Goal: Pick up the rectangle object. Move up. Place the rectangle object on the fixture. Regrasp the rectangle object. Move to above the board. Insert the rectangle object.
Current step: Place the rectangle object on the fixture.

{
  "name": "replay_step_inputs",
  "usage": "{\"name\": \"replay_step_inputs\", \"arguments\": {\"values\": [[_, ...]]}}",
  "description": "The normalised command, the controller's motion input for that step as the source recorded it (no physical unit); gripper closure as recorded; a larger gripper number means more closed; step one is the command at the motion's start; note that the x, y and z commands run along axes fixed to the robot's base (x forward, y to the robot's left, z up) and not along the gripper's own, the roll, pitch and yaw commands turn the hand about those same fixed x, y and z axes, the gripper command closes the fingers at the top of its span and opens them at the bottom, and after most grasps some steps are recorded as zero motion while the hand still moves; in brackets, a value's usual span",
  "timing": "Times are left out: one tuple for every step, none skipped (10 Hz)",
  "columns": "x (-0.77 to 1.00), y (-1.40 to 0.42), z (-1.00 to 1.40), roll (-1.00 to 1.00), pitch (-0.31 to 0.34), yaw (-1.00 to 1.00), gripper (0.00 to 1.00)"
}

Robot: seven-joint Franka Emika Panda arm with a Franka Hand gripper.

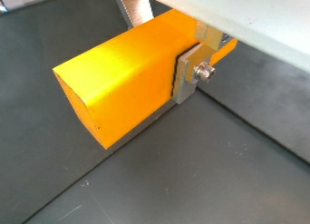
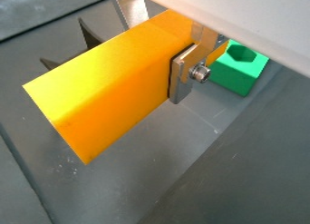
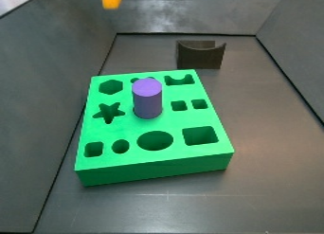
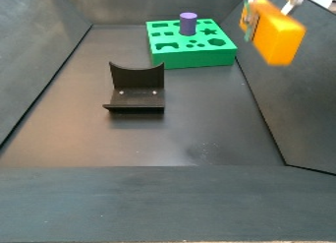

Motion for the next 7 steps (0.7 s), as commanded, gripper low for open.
{"name": "replay_step_inputs", "arguments": {"values": [[1.0, -0.23, 0.33, -0.48, -0.012, -0.28, 1.0], [1.0, -0.23, 0.3, -0.49, -0.003, -0.27, 1.0], [1.0, -0.2, 0.28, -0.43, 0.044, -0.2, 1.0], [1.0, -0.19, 0.26, -0.35, 0.059, -0.14, 1.0], [1.0, -0.18, 0.24, -0.22, 0.072, -0.08, 1.0], [1.0, -0.17, 0.22, -0.18, 0.073, -0.06, 1.0], [1.0, -0.15, 0.21, -0.15, 0.084, -0.03, 1.0]]}}
